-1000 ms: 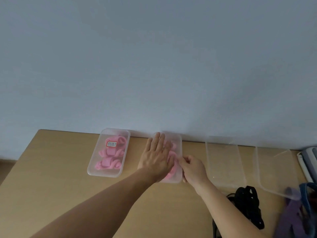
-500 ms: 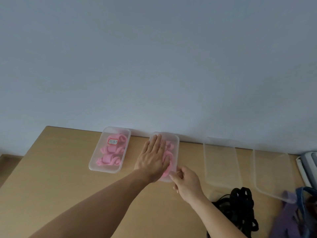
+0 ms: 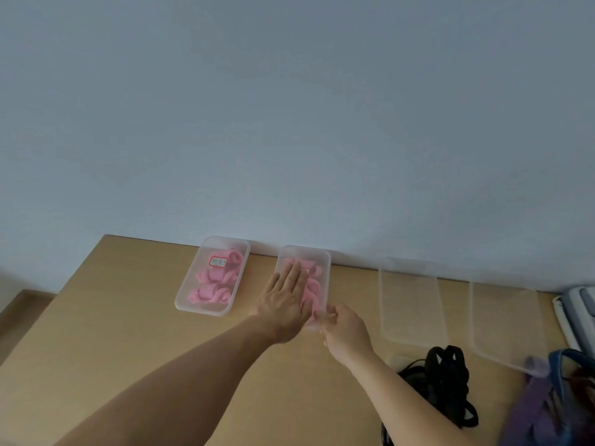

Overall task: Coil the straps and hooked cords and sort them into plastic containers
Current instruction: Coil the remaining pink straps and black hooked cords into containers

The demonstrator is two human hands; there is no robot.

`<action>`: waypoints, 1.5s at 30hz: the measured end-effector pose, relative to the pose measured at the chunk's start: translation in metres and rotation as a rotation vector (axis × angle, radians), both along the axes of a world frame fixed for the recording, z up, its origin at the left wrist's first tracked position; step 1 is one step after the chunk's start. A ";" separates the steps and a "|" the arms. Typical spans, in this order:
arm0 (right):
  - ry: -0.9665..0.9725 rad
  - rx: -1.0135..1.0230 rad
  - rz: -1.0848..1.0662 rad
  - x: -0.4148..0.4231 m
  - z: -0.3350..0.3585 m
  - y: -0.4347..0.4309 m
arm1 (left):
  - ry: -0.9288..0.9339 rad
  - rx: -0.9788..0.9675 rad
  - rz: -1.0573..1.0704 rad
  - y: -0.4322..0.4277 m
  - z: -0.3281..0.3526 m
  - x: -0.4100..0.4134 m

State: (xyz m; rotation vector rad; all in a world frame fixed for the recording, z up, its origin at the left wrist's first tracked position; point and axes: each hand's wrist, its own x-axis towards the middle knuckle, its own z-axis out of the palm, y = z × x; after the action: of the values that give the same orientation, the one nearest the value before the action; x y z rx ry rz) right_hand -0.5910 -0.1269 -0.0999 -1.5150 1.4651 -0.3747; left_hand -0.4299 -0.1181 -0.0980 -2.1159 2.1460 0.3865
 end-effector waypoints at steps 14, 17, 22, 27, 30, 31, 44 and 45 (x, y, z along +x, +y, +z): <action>0.418 -0.601 -0.191 -0.135 0.067 0.075 | 0.462 -0.110 0.098 0.088 0.036 -0.051; 0.444 -0.446 -0.282 -0.161 0.066 0.098 | 0.517 -0.046 0.058 0.103 0.036 -0.068; 0.496 -0.206 -0.219 -0.177 0.050 0.119 | 0.558 0.029 -0.006 0.118 0.055 -0.096; 0.492 -0.055 -0.222 -0.175 0.036 0.113 | 0.530 0.086 -0.032 0.125 0.079 -0.108; 0.499 -0.065 -0.235 -0.177 0.035 0.109 | 0.529 0.106 -0.008 0.125 0.090 -0.117; 0.478 -0.068 -0.239 -0.180 0.036 0.108 | 0.536 0.107 0.006 0.125 0.094 -0.121; -0.291 -0.194 -0.207 -0.211 0.140 0.099 | 0.785 0.053 0.163 0.115 0.124 -0.181; -0.338 -0.196 -0.194 -0.211 0.153 0.098 | 0.817 0.046 0.156 0.115 0.128 -0.183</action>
State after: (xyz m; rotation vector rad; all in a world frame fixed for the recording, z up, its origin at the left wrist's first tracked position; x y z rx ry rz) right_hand -0.8018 -0.0287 0.0531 -1.3799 1.3352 -0.8696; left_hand -0.6128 -0.0032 0.0295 -2.3572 2.2543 1.5221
